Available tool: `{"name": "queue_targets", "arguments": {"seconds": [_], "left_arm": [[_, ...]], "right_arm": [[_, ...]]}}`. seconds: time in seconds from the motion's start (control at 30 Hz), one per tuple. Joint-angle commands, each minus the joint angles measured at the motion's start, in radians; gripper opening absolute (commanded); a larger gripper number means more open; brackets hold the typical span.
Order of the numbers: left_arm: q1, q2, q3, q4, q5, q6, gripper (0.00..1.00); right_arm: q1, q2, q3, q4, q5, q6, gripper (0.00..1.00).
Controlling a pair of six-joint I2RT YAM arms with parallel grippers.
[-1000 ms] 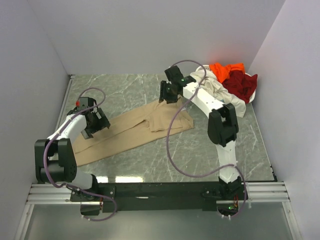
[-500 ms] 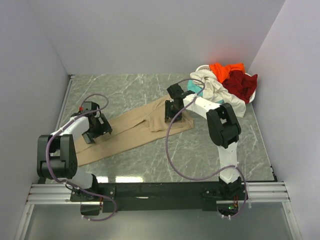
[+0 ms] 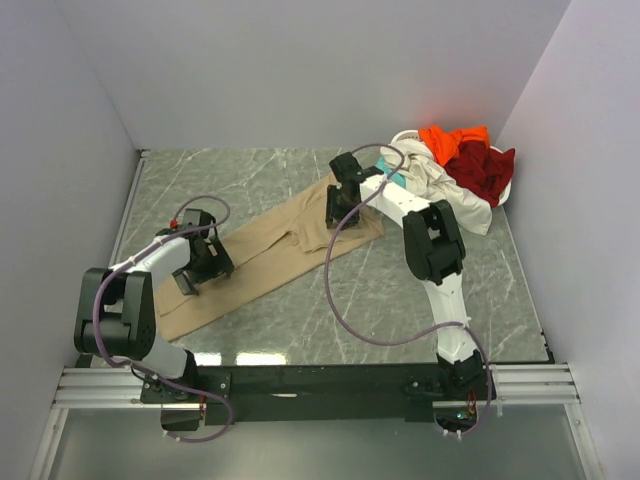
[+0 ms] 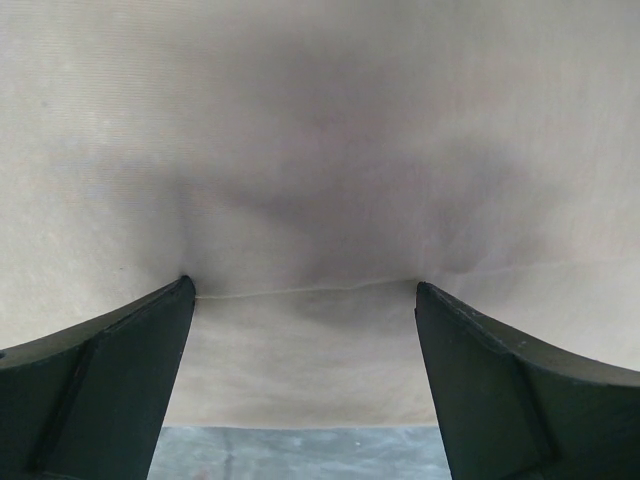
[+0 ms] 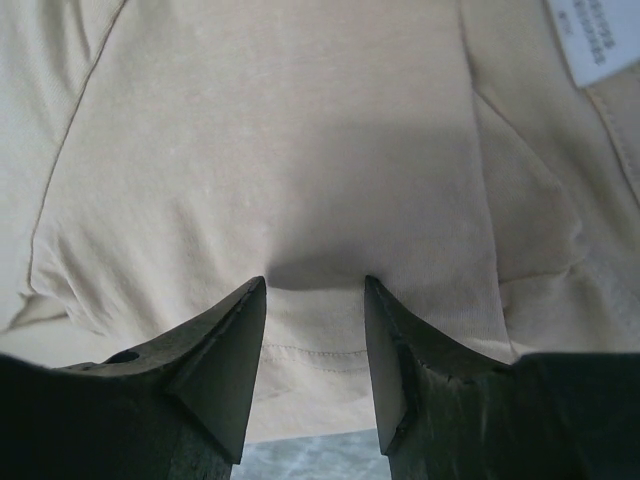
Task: Fold and stack the t-shirts
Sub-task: Fold the tshirt
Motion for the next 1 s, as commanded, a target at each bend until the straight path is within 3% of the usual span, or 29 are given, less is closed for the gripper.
{"name": "queue_targets", "arguments": {"seconds": [0.0,0.23,0.37,0.67,0.83,0.97], "left_arm": [[-0.05,-0.006,-0.034,-0.026,0.061,-0.08,0.98],[-0.144,-0.035,-0.086,-0.011,0.118,-0.149,0.98],[-0.179,-0.094,-0.1,-0.022,0.126,-0.164,0.98],[-0.182,-0.278,-0.058,-0.105,0.074,-0.186,0.99],[-0.182,-0.228,-0.023,-0.14,-0.038,-0.164,0.99],[-0.182,-0.186,-0.054,-0.067,-0.066,-0.166,0.99]], "right_arm": [[-0.036,0.109,0.091,-0.05,0.07,-0.018,0.52],[-0.068,0.236,0.363,-0.133,0.047,-0.02,0.52],[-0.072,0.258,0.403,-0.124,0.034,-0.015,0.52],[-0.071,0.149,0.383,-0.074,0.03,0.002,0.54],[-0.062,0.019,0.279,-0.042,0.052,-0.005,0.54],[-0.04,-0.044,0.181,-0.024,0.043,-0.001,0.54]]}}
